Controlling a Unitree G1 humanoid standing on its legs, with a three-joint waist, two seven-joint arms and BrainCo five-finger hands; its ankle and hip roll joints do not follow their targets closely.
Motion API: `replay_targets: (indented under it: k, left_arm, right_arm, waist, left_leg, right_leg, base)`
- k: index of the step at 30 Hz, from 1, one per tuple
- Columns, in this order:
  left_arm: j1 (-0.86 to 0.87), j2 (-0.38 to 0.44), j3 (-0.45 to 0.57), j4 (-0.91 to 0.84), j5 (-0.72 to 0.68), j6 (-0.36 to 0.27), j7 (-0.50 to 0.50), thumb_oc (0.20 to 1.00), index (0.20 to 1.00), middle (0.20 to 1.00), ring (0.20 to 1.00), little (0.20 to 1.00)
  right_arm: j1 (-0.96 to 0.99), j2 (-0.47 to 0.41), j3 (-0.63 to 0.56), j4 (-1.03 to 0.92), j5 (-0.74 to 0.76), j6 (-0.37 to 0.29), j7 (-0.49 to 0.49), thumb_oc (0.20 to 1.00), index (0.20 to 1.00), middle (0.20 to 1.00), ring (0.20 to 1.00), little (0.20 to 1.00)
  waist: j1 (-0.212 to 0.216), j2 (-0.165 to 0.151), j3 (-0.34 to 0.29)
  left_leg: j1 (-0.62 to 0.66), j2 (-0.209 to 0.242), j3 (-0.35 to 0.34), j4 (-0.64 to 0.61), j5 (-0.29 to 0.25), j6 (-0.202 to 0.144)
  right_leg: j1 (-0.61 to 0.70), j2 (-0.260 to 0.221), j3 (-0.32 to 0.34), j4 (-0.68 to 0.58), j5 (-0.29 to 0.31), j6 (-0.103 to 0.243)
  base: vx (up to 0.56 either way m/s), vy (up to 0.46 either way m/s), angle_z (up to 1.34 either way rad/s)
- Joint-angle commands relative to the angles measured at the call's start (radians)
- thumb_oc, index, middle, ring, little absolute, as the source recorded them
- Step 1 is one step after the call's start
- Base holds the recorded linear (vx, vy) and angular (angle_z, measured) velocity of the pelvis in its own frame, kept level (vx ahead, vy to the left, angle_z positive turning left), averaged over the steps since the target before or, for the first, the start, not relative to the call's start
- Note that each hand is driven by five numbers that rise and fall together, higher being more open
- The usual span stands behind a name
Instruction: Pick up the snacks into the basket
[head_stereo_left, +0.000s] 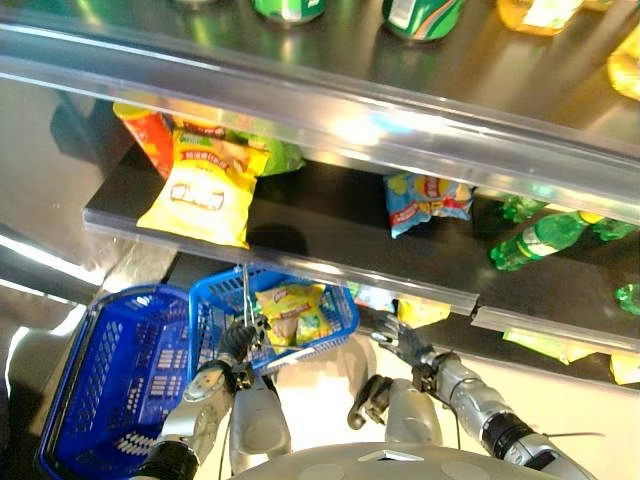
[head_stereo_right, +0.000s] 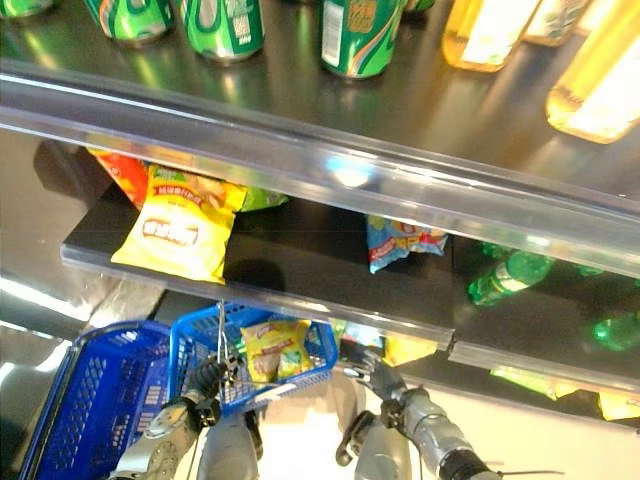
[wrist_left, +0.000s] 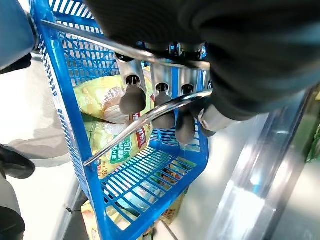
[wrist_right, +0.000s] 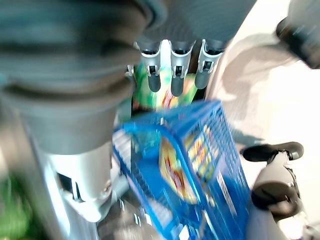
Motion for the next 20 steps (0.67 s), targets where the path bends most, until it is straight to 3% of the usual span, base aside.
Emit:
replay_targets:
  k: [1,5,11,15,20]
  left_arm:
    - [-0.051,-0.013,0.026,-0.1,0.066,-0.158,-0.032,0.2,0.2,0.2,0.2,0.2]
    - [-0.05,-0.025,0.032,-0.057,0.075,-0.161,-0.037,0.2,0.2,0.2,0.2,0.2]
    - [-0.041,-0.051,0.033,0.014,0.109,-0.164,-0.038,0.2,0.2,0.2,0.2,0.2]
    - [-0.018,-0.074,0.037,0.035,0.116,-0.171,-0.031,0.2,0.2,0.2,0.2,0.2]
    - [-0.02,-0.084,0.032,0.05,0.116,-0.175,-0.014,0.2,0.2,0.2,0.2,0.2]
  right_arm:
    - [-0.05,0.028,-0.071,0.128,-0.066,-0.054,-0.034,1.0,1.0,1.0,1.0,1.0]
    - [-0.057,0.04,-0.102,0.211,-0.097,-0.062,-0.055,1.0,1.0,1.0,1.0,1.0]
    - [-0.089,0.071,-0.238,0.429,-0.131,-0.084,-0.179,1.0,1.0,1.0,1.0,1.0]
    - [-0.068,0.105,-0.265,0.429,-0.092,-0.105,-0.207,1.0,1.0,1.0,1.0,1.0]
    - [-0.067,0.114,-0.26,0.417,-0.106,-0.123,-0.244,1.0,1.0,1.0,1.0,1.0]
  waist:
    - [0.015,0.014,-0.052]
    - [0.013,0.014,-0.074]
    - [0.02,0.022,-0.137]
    - [0.017,0.031,-0.174]
    - [0.015,0.033,-0.175]
  left_leg:
    - [0.106,-0.061,0.011,-0.18,0.052,0.033]
    - [0.136,-0.075,0.022,-0.24,0.076,0.027]
    - [0.186,-0.114,0.037,-0.378,0.133,0.016]
    - [0.187,-0.131,0.041,-0.435,0.154,0.007]
    - [0.193,-0.135,0.036,-0.436,0.156,0.01]
  right_leg:
    - [0.025,-0.073,0.069,-0.112,0.319,0.187]
    - [0.056,-0.052,0.064,-0.18,0.327,0.188]
    - [0.132,0.001,0.054,-0.365,0.34,0.19]
    - [0.16,0.026,0.066,-0.466,0.341,0.189]
    - [0.169,0.031,0.081,-0.469,0.345,0.187]
  base:
    - [0.08,0.014,-0.41]
    - [0.06,0.008,-0.2]
    - [0.05,0.014,-0.1]
    - [0.04,0.025,-0.19]
    - [0.03,0.002,-0.01]
